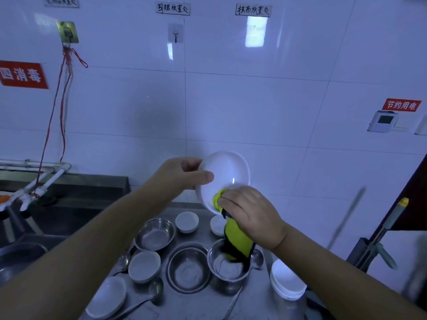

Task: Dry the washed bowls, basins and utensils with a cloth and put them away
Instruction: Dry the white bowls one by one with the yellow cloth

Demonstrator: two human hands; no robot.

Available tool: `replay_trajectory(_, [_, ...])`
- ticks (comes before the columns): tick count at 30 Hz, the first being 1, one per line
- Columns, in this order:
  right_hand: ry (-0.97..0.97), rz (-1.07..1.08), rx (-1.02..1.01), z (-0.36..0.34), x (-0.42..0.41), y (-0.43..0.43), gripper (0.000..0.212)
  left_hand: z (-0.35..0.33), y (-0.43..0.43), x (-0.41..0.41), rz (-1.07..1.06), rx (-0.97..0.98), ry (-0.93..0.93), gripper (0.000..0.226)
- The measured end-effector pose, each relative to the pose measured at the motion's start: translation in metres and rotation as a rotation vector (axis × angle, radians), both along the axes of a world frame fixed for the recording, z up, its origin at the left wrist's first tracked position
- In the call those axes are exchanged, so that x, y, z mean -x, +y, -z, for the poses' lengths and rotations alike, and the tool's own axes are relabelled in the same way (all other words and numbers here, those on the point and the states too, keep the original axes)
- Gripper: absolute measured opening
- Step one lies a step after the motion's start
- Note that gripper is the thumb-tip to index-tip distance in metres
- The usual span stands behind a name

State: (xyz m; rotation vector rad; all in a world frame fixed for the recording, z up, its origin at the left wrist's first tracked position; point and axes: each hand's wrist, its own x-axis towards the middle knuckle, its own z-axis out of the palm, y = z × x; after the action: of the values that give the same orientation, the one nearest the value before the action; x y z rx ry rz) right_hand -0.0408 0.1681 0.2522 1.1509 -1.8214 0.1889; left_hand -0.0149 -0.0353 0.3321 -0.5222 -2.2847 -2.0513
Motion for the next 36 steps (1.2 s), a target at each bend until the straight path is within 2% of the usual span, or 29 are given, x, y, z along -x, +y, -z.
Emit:
replay_trajectory(2, [0.021, 0.029, -0.027, -0.004, 0.004, 0.002, 0.022, -0.004, 0.000, 0.000, 0.008, -0.077, -0.041, 0.033])
replay_trajectory(5, [-0.066, 0.090, 0.124, -0.005, -0.001, -0.009, 0.031, 0.012, 0.016, -0.004, -0.111, -0.218, -0.046, 0.016])
replay_trajectory(7, [-0.131, 0.103, 0.211, -0.004, -0.009, -0.018, 0.032, 0.028, 0.024, -0.007, -0.163, -0.225, -0.016, 0.029])
replay_trajectory(9, [-0.188, 0.079, 0.254, 0.000, -0.016, -0.022, 0.030, 0.034, 0.026, -0.011, -0.188, -0.222, -0.021, 0.044])
replay_trajectory(10, [-0.224, 0.068, 0.254, 0.002, -0.019, -0.023, 0.029, 0.035, 0.024, -0.011, -0.196, -0.209, -0.021, 0.044])
replay_trajectory(13, [-0.288, 0.081, 0.120, 0.005, -0.024, -0.018, 0.029, 0.033, 0.015, -0.012, -0.214, -0.144, -0.042, 0.029])
replay_trajectory(15, [-0.264, 0.146, -0.017, 0.003, -0.024, -0.010, 0.028, 0.031, 0.008, -0.012, -0.192, -0.110, -0.042, 0.024])
replay_trajectory(17, [-0.271, 0.203, -0.050, -0.004, -0.025, -0.008, 0.027, 0.030, 0.002, -0.012, -0.174, -0.054, -0.038, 0.022])
replay_trajectory(19, [-0.324, 0.243, -0.009, -0.009, -0.025, -0.010, 0.028, 0.032, 0.001, -0.012, -0.165, -0.013, -0.042, 0.015])
replay_trajectory(21, [-0.360, 0.294, 0.034, -0.014, -0.025, -0.014, 0.043, 0.035, 0.003, -0.012, -0.146, -0.012, -0.045, 0.013])
replay_trajectory(23, [-0.480, 0.280, 0.123, -0.022, -0.027, -0.017, 0.048, 0.038, 0.004, -0.013, -0.128, 0.003, -0.046, 0.020])
replay_trajectory(25, [-0.575, 0.212, 0.246, -0.031, -0.031, -0.020, 0.045, 0.042, 0.007, -0.014, -0.102, -0.044, -0.056, 0.031])
replay_trajectory(28, [-0.509, 0.216, 0.355, -0.037, -0.038, -0.028, 0.049, 0.046, 0.009, -0.012, -0.134, -0.178, -0.103, 0.030])
replay_trajectory(31, [-0.349, 0.420, 0.458, -0.032, -0.034, -0.031, 0.038, 0.047, 0.009, -0.009, -0.181, -0.268, -0.153, 0.031])
replay_trajectory(34, [-0.329, 0.581, 0.503, -0.031, -0.025, -0.039, 0.030, 0.048, 0.014, -0.012, -0.169, -0.224, -0.152, 0.028])
replay_trajectory(36, [-0.401, 0.537, 0.475, -0.026, -0.021, -0.048, 0.029, 0.048, 0.020, -0.015, -0.144, -0.150, -0.114, 0.023])
